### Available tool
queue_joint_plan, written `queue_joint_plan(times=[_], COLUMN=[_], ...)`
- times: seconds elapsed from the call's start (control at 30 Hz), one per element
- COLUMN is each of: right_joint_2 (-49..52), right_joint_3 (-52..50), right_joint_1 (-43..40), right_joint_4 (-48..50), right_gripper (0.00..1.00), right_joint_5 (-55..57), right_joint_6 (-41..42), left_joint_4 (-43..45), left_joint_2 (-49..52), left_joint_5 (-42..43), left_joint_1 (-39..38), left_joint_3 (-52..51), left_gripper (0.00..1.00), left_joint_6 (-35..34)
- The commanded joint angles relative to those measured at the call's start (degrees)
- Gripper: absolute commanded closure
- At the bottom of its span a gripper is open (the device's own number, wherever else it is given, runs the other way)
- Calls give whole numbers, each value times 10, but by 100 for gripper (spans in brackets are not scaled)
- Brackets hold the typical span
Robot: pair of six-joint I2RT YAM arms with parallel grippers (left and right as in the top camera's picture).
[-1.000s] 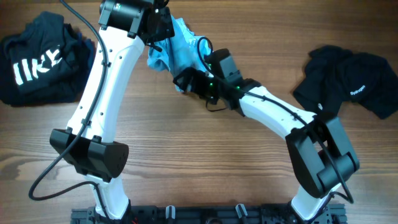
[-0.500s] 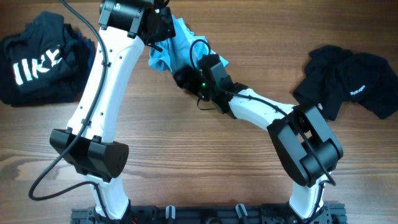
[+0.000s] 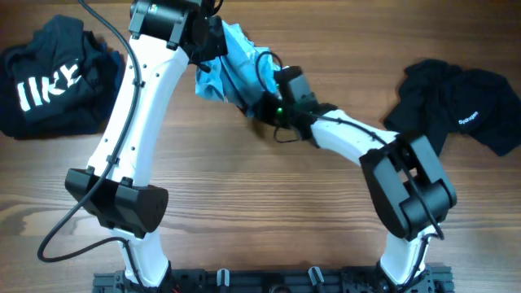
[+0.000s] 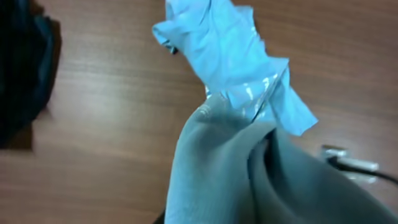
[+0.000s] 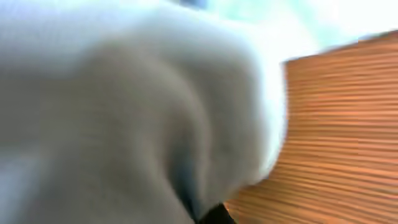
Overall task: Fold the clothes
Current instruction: 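Reach the right gripper to the hanging shirt and grasp its lower edge, then stretch the shirt between both grippers and lower it onto the table center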
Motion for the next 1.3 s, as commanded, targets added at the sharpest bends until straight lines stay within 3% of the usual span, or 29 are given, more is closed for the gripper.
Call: queue_joint_plan(times=[0.0,0.23,0.53,0.73,0.83,1.0,1.27], right_joint_2=[-63,-191,-326,-348,-350,-351,-351], right_joint_3=[-2,2,2,2,2,2,2], right_joint_1=[-43,-108,-143,-143,-143,-143,-143], right_joint_4=[-64,-258,-480,-586,-614,-635,-634], right_gripper=[95,96,96,96,96,96,96], right_joint_5=[-21,-14,37,70,81,96,113], right_joint_6=[-111,-212,-247,-256,-259,-260,-260], left_joint_4=[-24,-104,-183,-183,-183,-183,-181], left_joint_2=[1,1,1,1,1,-1,-49], left_joint_5=[-1,-2,37,65,64,32,-24], left_joint_1=[14,25,15,-21,-38,-39,-37], left_joint_3=[6,6,2,-37,-79,-172,-316], left_gripper=[96,95,60,48,50,64,67], left_joint_6=[5,5,3,3,2,-46,-155])
